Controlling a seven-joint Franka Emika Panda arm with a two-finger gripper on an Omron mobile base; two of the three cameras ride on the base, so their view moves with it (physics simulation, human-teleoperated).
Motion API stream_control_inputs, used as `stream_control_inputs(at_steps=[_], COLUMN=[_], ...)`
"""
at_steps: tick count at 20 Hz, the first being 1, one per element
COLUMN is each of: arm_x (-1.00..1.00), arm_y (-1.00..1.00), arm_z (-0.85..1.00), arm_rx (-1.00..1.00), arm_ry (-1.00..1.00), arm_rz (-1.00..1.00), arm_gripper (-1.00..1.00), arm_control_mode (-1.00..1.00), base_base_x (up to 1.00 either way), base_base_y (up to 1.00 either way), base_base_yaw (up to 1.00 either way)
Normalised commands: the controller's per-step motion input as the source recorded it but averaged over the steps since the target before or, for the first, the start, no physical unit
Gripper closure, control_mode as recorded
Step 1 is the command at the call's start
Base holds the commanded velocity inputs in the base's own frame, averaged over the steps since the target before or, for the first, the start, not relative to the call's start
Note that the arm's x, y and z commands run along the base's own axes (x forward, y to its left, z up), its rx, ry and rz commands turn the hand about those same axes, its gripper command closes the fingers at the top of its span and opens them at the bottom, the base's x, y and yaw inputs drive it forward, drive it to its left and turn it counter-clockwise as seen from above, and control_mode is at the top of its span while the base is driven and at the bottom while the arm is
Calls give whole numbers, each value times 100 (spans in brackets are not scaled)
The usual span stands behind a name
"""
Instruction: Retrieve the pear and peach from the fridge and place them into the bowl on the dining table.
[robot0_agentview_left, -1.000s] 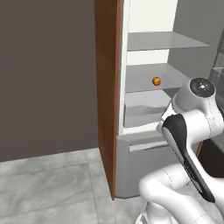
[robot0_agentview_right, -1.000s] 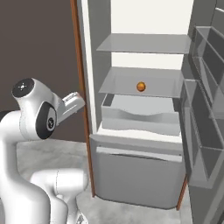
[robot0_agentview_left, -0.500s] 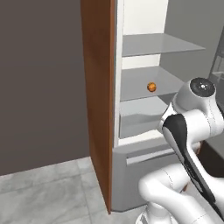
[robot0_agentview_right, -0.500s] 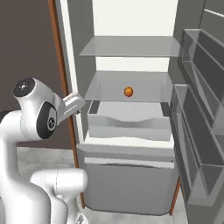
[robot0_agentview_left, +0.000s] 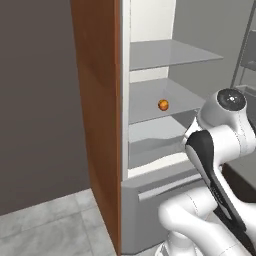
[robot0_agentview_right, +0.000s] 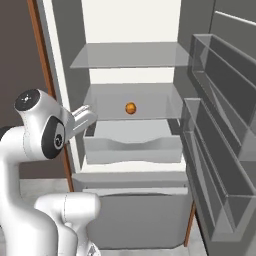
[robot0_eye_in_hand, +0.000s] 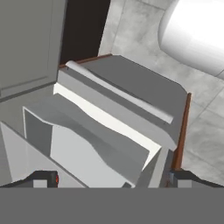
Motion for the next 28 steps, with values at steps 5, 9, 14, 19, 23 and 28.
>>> stream_control_inputs(at_steps=[5, 9, 14, 19, 23, 28], arm_x=[0, 0, 0, 17, 22, 13], arm_y=[0, 0, 0, 0, -6, -9], arm_z=[0, 0, 0, 0, 8, 15], arm_rx=[0, 0, 0, 1, 15, 33], arm_ry=[0, 0, 0, -4, -2, 0], arm_rz=[0, 0, 0, -3, 0, 5], arm_gripper=[-100, -100, -100, -100, -100, -100], arm_control_mode=[100, 100, 100, -100, -100, -100], base_base_x=[47, 43, 40, 14, 0, 0], base_base_y=[-17, -11, -2, 0, 0, 0], base_base_yaw=[-23, -21, -17, -5, 0, 0])
